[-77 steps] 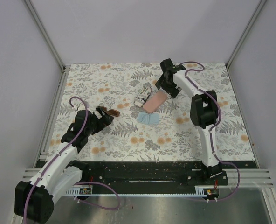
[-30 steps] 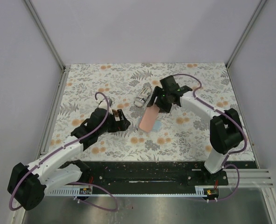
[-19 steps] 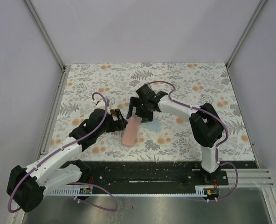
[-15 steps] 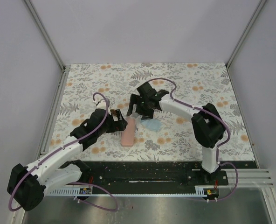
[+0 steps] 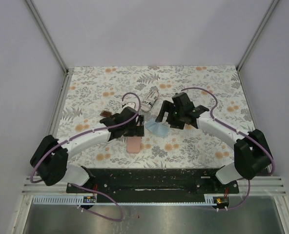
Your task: Organize the sunglasses
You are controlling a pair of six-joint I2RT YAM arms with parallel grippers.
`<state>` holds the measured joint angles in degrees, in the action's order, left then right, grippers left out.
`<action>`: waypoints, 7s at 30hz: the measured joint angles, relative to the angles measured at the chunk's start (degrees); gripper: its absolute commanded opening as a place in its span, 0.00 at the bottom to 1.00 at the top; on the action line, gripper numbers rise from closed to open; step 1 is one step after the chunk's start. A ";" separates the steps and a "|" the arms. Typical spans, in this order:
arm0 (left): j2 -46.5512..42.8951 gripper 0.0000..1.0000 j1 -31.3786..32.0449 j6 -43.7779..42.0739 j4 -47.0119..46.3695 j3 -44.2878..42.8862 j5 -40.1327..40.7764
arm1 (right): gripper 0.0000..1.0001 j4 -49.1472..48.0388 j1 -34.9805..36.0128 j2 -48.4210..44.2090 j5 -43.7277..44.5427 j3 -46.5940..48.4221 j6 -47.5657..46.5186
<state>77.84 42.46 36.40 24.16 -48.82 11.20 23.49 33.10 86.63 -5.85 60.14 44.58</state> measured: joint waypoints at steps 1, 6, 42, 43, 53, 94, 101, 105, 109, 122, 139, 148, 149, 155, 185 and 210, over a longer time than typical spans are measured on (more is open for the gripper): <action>1.40 0.99 0.57 -0.02 0.17 -0.94 0.26 | 0.99 -0.33 -0.02 -1.16 0.20 -1.29 0.00; 8.96 0.99 2.12 0.09 1.42 -4.33 1.25 | 0.99 -2.14 0.00 -6.69 0.46 -5.95 0.00; -7.93 0.34 -14.49 7.21 -14.23 6.25 -25.00 | 0.80 -28.59 -0.15 -13.57 -19.10 -19.10 1.86; -8.61 0.34 -14.78 7.78 -15.37 6.29 -26.29 | 0.79 -29.99 -0.15 -13.55 -20.17 -19.28 2.16; -10.56 0.34 -15.87 13.51 -24.55 8.07 -37.00 | 0.79 -45.27 -0.15 -11.67 -30.75 -20.31 6.12; -12.22 0.32 -16.68 13.07 -27.69 9.09 -39.36 | 0.59 -33.92 2.23 -7.48 -27.96 -14.29 2.91; -12.22 0.31 -16.26 11.30 -26.01 9.09 -35.98 | 0.48 -26.67 3.28 -5.99 -23.06 -10.82 1.46; -12.22 0.31 -15.82 11.69 -25.86 9.09 -36.24 | 0.40 -25.73 3.28 -4.33 -20.35 -10.73 1.42; -12.31 0.31 -16.17 13.79 -29.09 9.11 -38.16 | 0.29 -27.61 3.26 -2.05 -19.78 -12.96 2.19; -14.29 0.80 -17.49 13.33 -29.55 9.09 -41.24 | 0.15 -37.55 3.21 2.38 -23.69 -19.61 5.60; -2.51 0.99 -5.16 13.18 -13.03 2.64 -16.00 | 0.14 -18.40 7.63 2.38 -9.57 -9.68 -1.92; 2.21 0.99 -4.24 12.94 -12.15 0.35 -10.93 | 0.14 -17.11 8.15 2.36 -8.55 -9.68 -2.14; 2.69 0.99 -4.02 12.87 -12.07 0.00 -10.84 | 0.14 -17.11 8.15 2.36 -8.55 -9.68 -2.21; 6.56 0.85 -1.92 11.34 -11.74 -2.64 -10.05 | 0.13 -16.96 8.15 2.36 -8.55 -9.53 -2.40; 6.86 0.67 -1.27 9.14 -13.57 0.11 -5.95 | 0.08 -15.69 10.82 2.32 -2.05 -10.40 -10.84; 1.31 0.39 0.02 14.10 -18.32 8.55 -7.52 | 0.09 -14.32 27.54 4.63 28.02 -7.52 -22.34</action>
<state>79.15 42.48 50.50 5.85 -40.27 3.68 9.17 60.64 91.26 22.17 52.62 22.24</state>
